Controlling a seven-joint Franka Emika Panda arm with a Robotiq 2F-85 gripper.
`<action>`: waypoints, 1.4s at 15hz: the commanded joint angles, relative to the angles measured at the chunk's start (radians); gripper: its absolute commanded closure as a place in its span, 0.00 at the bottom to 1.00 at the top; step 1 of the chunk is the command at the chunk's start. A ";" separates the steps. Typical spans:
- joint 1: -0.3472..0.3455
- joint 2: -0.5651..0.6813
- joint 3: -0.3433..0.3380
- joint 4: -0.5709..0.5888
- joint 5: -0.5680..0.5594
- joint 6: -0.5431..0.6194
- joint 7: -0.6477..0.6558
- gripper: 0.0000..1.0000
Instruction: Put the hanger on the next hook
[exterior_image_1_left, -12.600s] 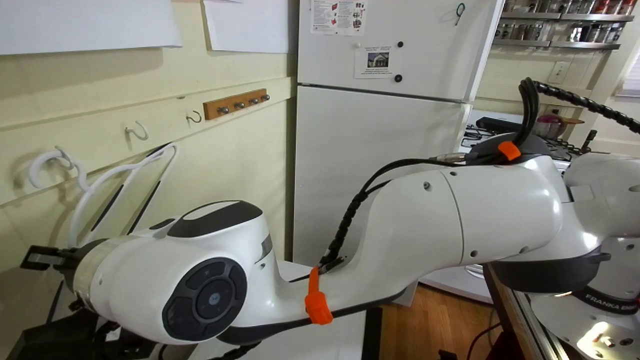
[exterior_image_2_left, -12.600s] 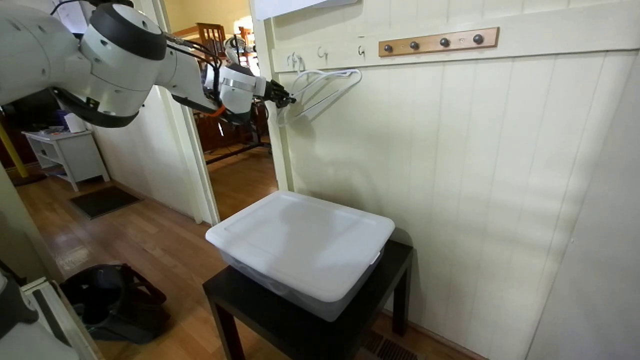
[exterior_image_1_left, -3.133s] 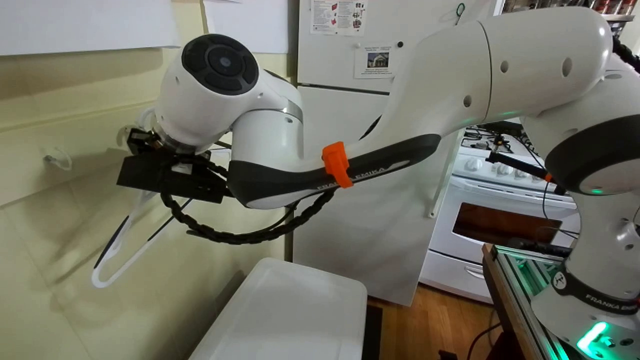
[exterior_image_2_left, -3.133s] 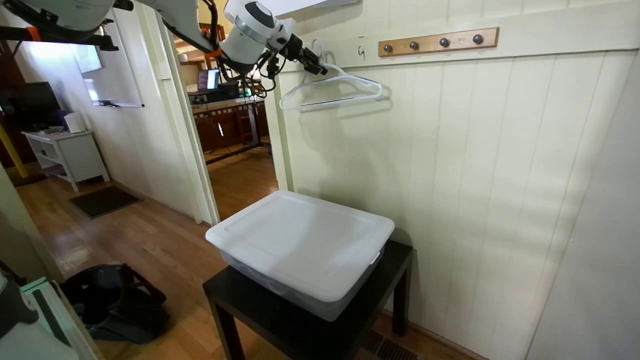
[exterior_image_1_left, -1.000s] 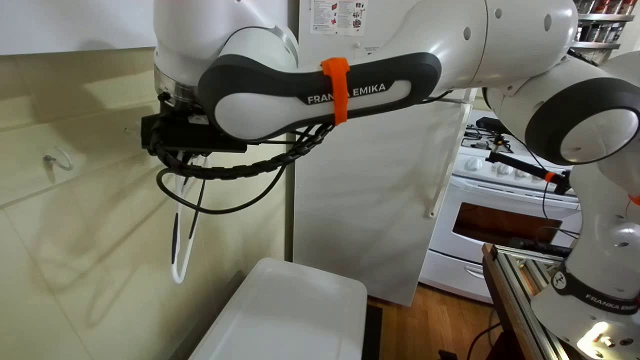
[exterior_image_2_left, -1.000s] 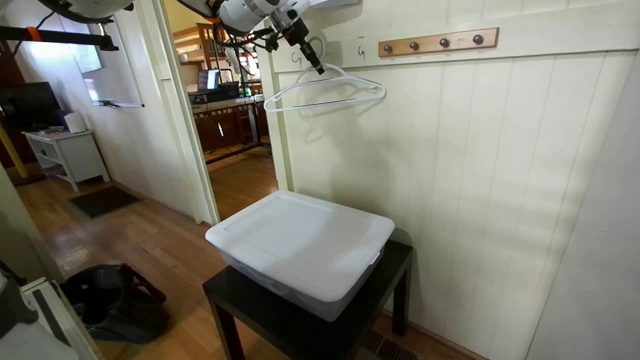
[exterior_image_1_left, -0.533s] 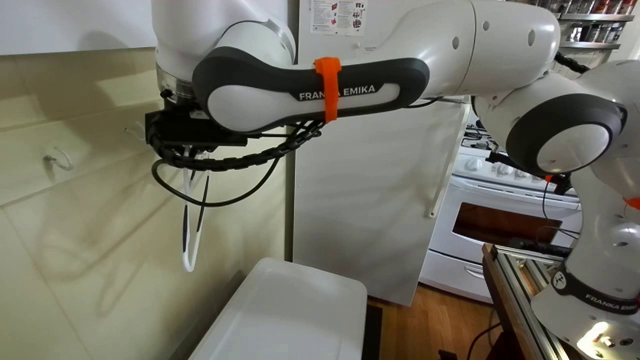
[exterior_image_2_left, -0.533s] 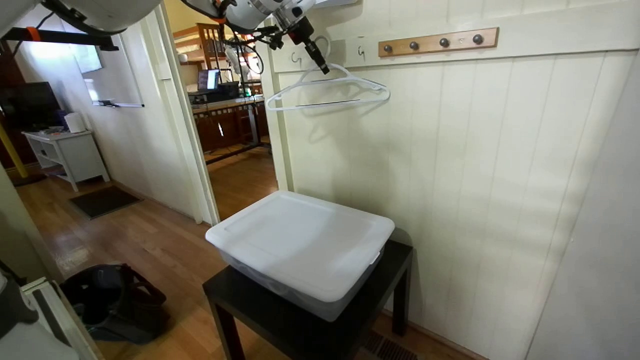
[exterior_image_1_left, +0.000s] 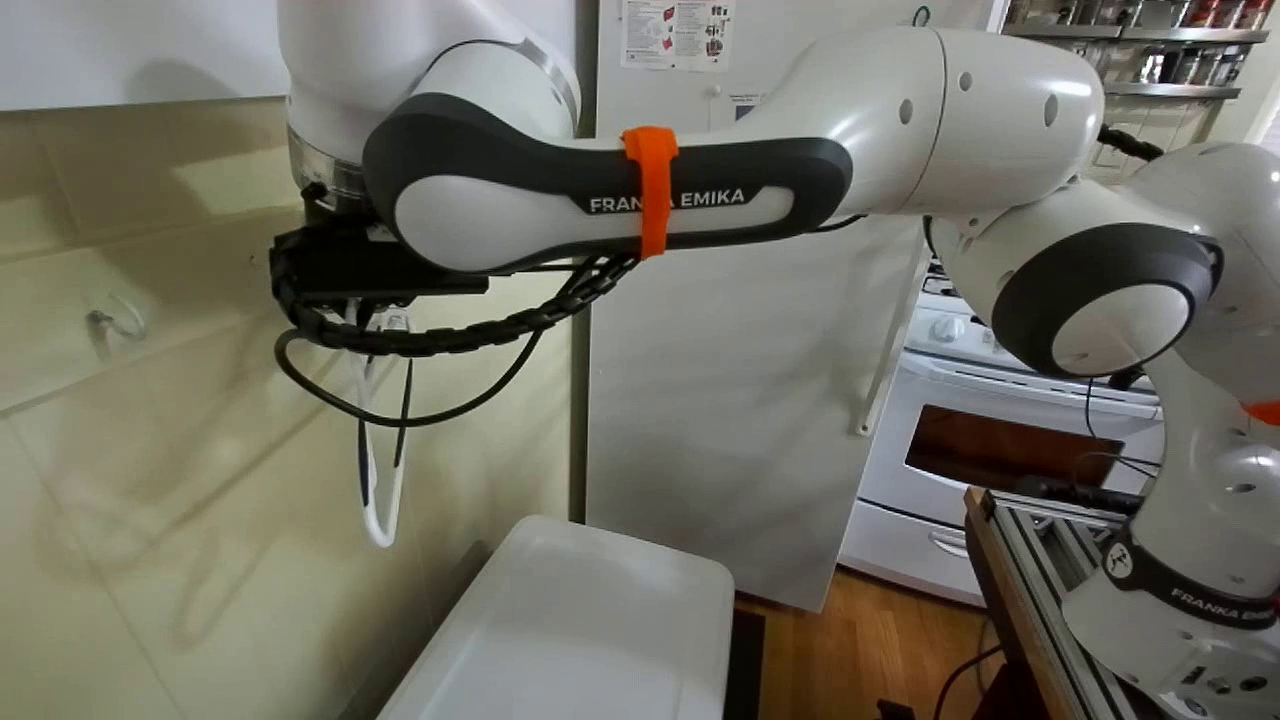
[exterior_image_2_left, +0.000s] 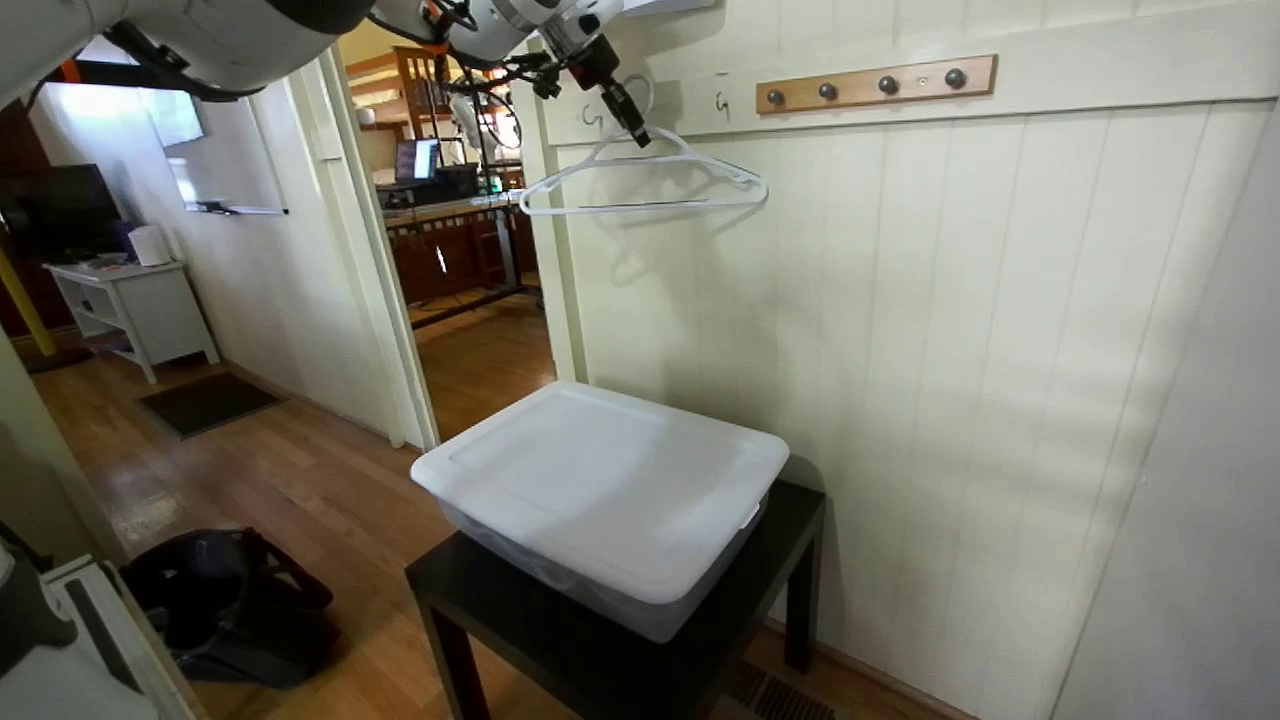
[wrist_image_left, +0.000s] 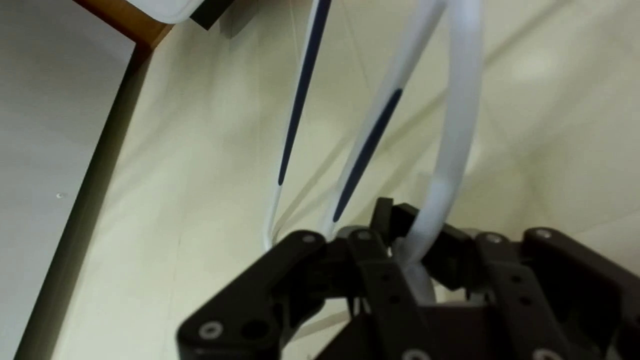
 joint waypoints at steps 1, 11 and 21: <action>-0.003 0.050 0.013 0.091 0.002 -0.035 -0.074 0.98; 0.005 0.037 0.007 0.063 -0.002 0.000 -0.098 0.92; -0.008 0.041 0.017 0.081 0.006 0.001 -0.136 0.98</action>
